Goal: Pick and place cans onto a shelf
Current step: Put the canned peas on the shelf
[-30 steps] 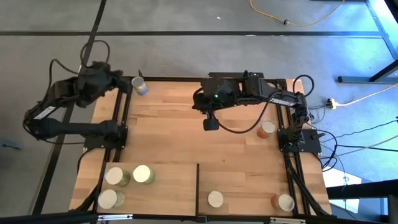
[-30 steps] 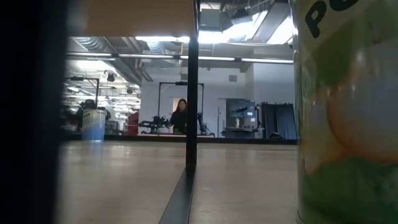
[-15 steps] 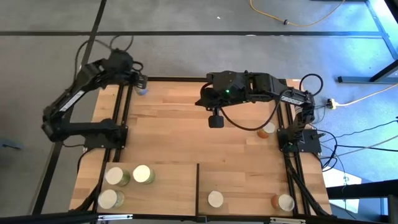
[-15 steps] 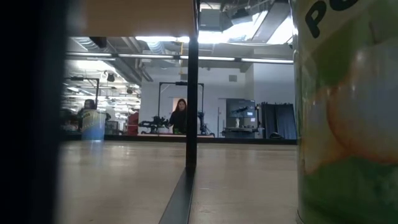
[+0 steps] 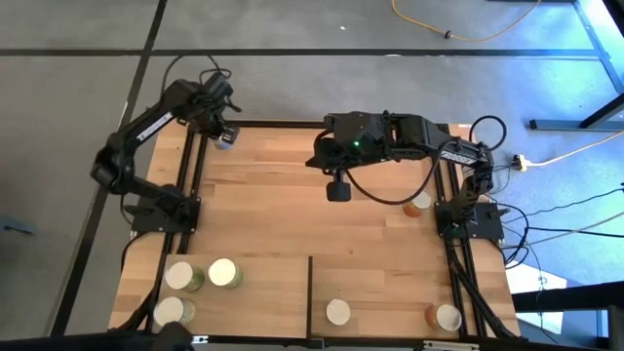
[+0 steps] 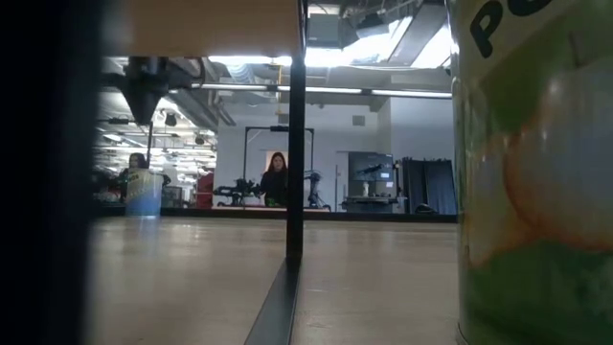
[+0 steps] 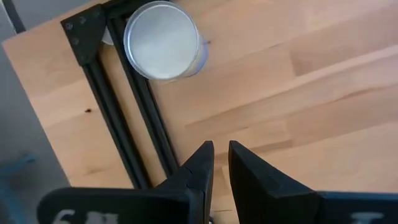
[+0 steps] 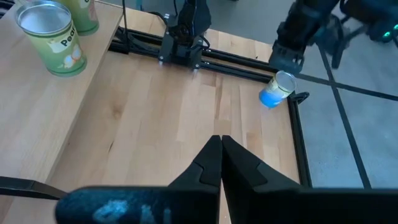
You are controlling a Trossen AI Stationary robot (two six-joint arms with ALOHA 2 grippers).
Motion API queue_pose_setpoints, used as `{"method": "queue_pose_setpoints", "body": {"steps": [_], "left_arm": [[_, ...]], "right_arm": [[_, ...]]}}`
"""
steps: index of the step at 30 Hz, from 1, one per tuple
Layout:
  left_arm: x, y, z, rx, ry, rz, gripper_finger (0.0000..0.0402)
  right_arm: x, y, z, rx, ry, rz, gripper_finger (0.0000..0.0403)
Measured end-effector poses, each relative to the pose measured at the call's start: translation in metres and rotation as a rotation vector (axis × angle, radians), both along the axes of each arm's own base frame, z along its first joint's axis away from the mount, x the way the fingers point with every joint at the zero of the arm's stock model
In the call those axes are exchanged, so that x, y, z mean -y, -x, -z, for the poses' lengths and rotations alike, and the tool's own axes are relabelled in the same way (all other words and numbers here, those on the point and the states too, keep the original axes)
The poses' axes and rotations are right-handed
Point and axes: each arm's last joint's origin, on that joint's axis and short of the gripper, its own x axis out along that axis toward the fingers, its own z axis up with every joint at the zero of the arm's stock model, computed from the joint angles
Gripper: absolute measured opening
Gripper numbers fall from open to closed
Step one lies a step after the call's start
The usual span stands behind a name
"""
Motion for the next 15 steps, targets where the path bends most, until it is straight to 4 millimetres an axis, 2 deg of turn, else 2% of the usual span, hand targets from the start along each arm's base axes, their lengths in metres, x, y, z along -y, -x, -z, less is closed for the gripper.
{"method": "queue_pose_setpoints", "body": {"steps": [7, 15], "left_arm": [[-0.015, -0.009, 0.02, -0.063, 0.063, 0.018, 0.0041], [-0.012, -0.012, 0.021, -0.048, 0.107, 0.136, 0.0041]], "right_arm": [[0.0, 0.0, 0.0, 0.0, 0.0, 0.0, 0.001], [0.0, 0.0, 0.0, 0.0, 0.0, 0.0, 0.001]]}}
